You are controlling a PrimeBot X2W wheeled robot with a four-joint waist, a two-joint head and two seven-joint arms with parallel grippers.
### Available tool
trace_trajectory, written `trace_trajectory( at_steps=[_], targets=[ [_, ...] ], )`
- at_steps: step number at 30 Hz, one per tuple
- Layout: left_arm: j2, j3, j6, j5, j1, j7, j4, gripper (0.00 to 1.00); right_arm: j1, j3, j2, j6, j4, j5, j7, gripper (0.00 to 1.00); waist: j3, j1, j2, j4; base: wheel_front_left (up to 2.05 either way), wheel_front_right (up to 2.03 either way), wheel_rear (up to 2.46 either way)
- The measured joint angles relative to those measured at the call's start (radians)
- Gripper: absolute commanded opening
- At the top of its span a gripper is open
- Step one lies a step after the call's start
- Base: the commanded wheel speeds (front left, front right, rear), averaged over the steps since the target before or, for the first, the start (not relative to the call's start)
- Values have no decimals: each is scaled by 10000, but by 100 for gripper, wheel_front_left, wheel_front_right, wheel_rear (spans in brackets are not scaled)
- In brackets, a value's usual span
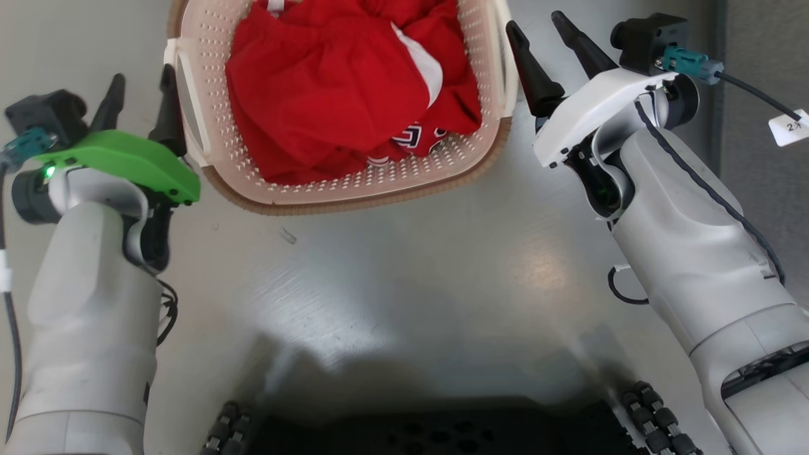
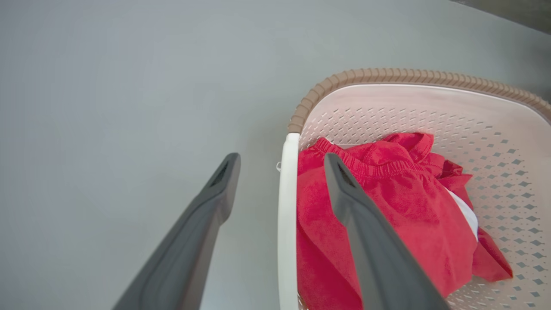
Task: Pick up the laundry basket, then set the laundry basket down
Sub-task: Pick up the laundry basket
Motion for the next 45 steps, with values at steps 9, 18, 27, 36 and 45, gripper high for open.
trace_trajectory(
  at_steps=[9, 18, 27, 36, 45],
  targets=[
    [-132, -694, -2, -268, -545, 15, 577, 100, -525, 755, -8, 0, 380, 650, 4, 100, 552, 0, 0, 254, 0, 0, 0],
    [-151, -1158, -2, -625, -953, 90, 922, 100, -1013, 1014, -38, 2, 878, 1030, 98, 100, 984, 0, 0, 380, 0, 0, 0],
    [-174, -1565, -2, -884, -1309, 98, 1250, 100, -1397, 1300, -40, 2, 1350, 1429, 186, 100, 1323, 0, 0, 468, 0, 0, 0],
    [-184, -1881, -2, -1177, -1491, 92, 1576, 100, -1657, 1657, -52, 2, 1603, 1837, 190, 100, 1468, 0, 0, 560, 0, 0, 0],
    [-180, -2215, -2, -1459, -1782, 90, 1818, 83, -1890, 1921, -58, 2, 1812, 2084, 188, 88, 1560, 0, 0, 566, 0, 0, 0]
  ],
)
